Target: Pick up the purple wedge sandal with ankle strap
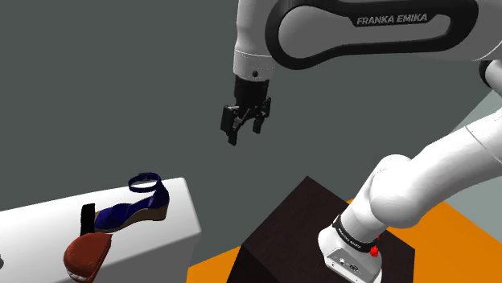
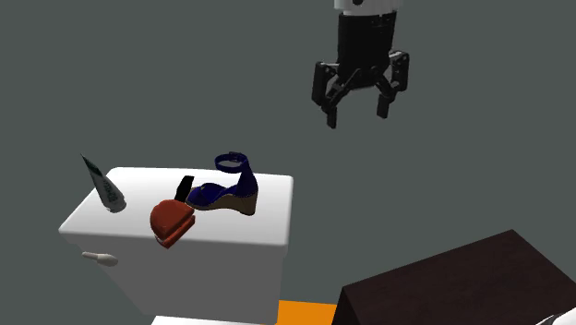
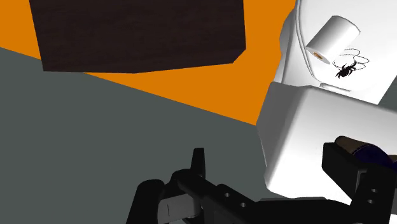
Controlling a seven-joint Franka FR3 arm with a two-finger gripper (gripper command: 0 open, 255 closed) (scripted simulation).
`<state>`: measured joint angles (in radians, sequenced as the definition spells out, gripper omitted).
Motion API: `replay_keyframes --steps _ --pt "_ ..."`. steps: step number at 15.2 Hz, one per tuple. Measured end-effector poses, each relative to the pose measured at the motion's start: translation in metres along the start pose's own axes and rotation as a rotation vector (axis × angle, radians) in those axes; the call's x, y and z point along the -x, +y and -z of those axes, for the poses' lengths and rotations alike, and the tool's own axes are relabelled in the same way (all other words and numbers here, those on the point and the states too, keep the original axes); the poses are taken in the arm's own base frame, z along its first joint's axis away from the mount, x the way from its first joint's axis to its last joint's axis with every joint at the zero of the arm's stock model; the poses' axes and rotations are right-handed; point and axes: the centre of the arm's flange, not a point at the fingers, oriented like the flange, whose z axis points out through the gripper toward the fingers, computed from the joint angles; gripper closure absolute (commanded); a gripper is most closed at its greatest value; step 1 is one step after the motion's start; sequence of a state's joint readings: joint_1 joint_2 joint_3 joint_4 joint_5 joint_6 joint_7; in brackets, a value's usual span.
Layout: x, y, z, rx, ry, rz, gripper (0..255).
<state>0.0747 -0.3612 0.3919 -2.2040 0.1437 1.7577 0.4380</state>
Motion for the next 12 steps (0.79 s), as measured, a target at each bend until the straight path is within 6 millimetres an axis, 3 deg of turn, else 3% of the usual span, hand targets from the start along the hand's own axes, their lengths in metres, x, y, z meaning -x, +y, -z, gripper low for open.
replay_keyframes --steps 12 --pt "-0.072 -0.134 -0.048 0.000 0.002 -0.061 0"
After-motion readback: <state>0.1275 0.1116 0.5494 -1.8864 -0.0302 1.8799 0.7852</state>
